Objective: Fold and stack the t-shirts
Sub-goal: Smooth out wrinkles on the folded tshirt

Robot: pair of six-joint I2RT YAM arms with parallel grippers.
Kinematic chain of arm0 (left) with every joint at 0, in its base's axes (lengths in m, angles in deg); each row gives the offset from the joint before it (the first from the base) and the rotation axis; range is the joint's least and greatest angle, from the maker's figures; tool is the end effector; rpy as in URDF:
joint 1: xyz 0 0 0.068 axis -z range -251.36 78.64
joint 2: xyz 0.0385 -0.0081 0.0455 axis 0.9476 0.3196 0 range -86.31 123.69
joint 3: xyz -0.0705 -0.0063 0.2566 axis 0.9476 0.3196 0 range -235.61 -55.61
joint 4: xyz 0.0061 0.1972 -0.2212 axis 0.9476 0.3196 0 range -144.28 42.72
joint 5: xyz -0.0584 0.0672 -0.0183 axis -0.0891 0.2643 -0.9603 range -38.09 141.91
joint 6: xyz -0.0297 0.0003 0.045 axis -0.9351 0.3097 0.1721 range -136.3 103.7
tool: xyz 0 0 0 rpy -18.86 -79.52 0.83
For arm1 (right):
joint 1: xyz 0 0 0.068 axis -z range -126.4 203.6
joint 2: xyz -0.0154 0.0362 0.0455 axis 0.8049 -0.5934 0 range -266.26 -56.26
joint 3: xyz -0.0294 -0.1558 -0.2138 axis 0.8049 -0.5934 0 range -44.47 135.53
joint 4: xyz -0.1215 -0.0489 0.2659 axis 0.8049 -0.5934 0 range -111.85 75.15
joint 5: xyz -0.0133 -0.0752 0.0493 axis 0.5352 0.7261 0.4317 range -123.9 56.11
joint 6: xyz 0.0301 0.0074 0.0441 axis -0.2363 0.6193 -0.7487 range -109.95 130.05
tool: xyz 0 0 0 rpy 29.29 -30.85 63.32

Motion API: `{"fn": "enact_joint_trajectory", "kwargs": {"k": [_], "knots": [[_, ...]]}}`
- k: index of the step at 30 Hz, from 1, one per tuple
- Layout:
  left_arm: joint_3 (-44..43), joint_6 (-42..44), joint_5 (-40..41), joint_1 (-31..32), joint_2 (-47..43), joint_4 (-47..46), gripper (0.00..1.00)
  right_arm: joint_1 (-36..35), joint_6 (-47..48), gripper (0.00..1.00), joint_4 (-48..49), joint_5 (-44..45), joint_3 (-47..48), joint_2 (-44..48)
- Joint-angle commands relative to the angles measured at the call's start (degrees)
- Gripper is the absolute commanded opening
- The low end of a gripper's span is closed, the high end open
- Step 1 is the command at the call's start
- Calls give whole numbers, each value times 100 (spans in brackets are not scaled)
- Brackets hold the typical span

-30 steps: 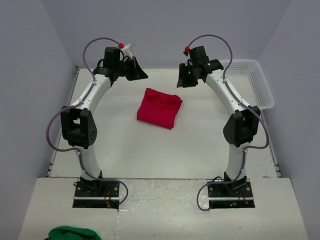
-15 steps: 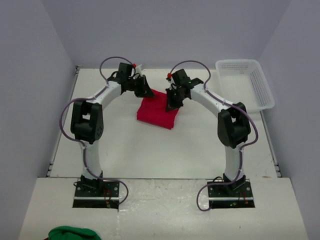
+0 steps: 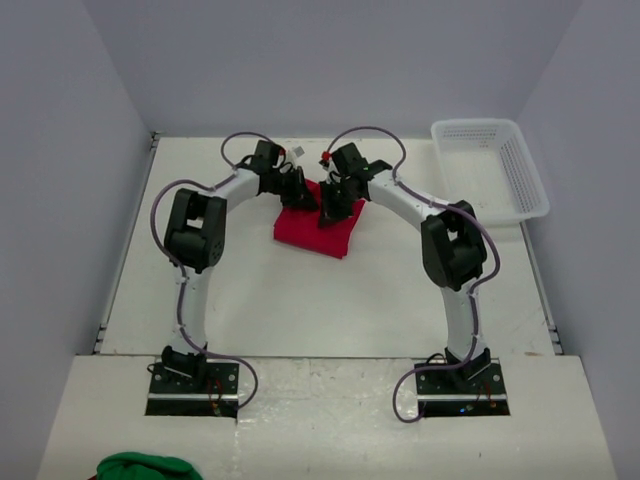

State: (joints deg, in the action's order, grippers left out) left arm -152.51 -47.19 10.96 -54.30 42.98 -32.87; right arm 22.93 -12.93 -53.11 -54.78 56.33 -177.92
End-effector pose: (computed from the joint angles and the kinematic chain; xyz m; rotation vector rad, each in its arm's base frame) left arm 0.4833 -0.1727 0.1309 0.0021 2.6053 -1.2258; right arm 0.4192 0.2633 0.1959 -0.3200 2.7009 0.7852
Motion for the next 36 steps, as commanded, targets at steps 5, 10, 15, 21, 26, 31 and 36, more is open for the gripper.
{"fn": "enact_joint_trajectory", "kwargs": {"k": [5,10,15,21,26,31,36], "knots": [[-672,-136,-326,-27,491,-400,0,-140,-66,0,99,-285,196,-244],[-777,-399,-423,-97,737,-804,0,-132,-66,0,65,-153,45,-331],[-970,-479,-475,-168,860,-831,0,-132,-162,0,12,75,-7,-428],[-1032,-532,-528,-343,931,-893,0,-140,-435,0,-182,426,-191,-516],[-962,-549,-493,-449,896,-937,0,-132,-707,0,-112,603,-736,-402],[-848,-549,-449,-475,887,-998,0,-158,-830,0,-15,647,-1131,-288],[-892,-505,-405,-537,983,-990,0,-228,-919,0,-15,726,-1386,-191]]}}
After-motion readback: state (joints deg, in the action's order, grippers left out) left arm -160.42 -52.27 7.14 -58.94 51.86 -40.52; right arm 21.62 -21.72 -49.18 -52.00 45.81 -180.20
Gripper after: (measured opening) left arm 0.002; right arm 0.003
